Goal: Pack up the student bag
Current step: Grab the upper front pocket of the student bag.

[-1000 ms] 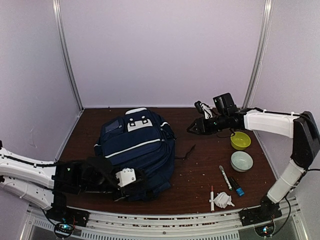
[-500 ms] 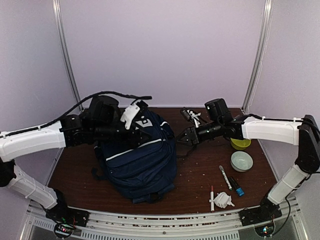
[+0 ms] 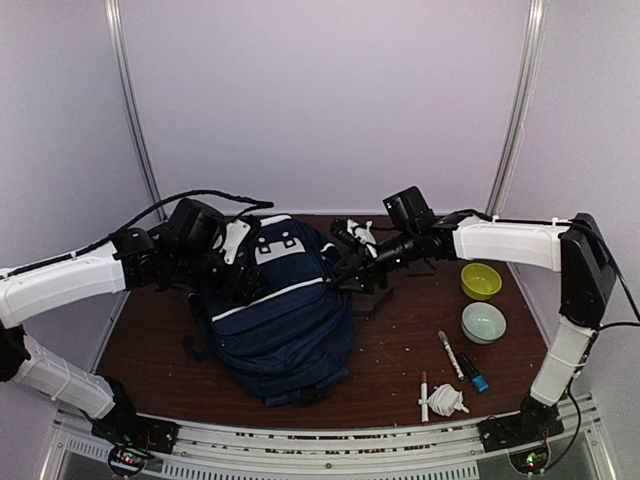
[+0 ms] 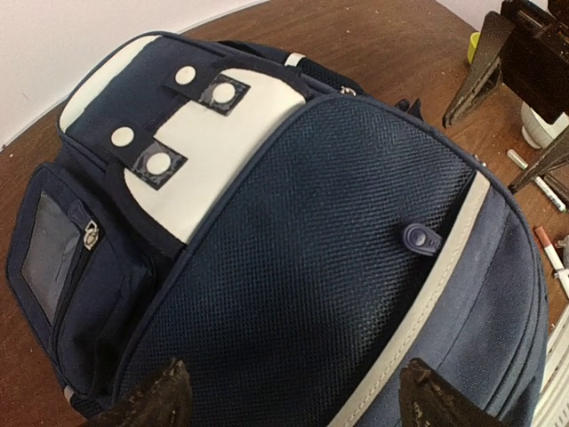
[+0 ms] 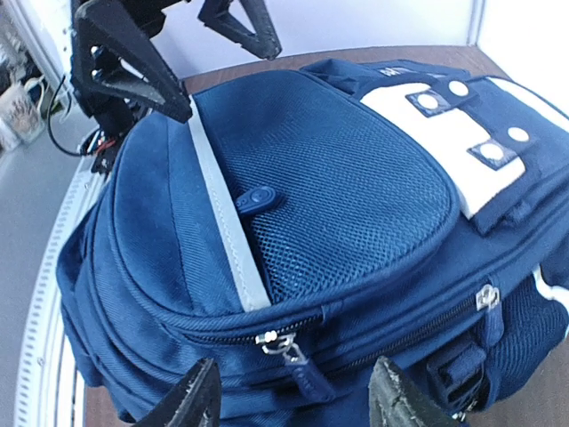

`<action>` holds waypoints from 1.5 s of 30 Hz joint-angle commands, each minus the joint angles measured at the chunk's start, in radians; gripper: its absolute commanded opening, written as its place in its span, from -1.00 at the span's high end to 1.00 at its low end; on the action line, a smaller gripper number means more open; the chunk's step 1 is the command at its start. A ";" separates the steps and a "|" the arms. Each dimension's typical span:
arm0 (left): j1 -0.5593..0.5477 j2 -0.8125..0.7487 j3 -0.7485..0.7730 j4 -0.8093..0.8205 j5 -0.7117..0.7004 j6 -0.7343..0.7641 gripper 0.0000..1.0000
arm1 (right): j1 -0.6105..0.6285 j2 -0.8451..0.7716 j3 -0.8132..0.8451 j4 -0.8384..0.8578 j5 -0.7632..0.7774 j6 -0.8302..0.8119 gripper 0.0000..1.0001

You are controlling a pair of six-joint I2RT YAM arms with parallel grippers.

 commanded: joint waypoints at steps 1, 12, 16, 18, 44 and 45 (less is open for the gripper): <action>0.007 0.009 -0.025 0.013 -0.006 -0.006 -0.66 | -0.004 0.048 0.077 -0.093 -0.057 -0.206 -0.15; 0.007 0.032 -0.008 0.008 -0.016 0.017 -0.65 | -0.001 0.086 0.087 -0.173 -0.122 -0.257 0.21; 0.007 0.030 -0.002 -0.002 0.009 0.046 -0.62 | 0.009 0.075 0.057 -0.048 -0.066 -0.165 0.22; 0.007 0.003 -0.021 -0.001 -0.003 0.041 -0.61 | 0.010 0.077 0.052 -0.003 -0.062 -0.133 0.23; 0.081 -0.363 -0.617 0.190 -0.127 -0.493 -0.06 | 0.073 -0.062 -0.083 -0.066 0.062 -0.070 1.00; 0.074 -0.349 -0.618 0.226 -0.124 -0.463 -0.07 | 0.091 -0.087 -0.116 -0.059 0.086 -0.073 1.00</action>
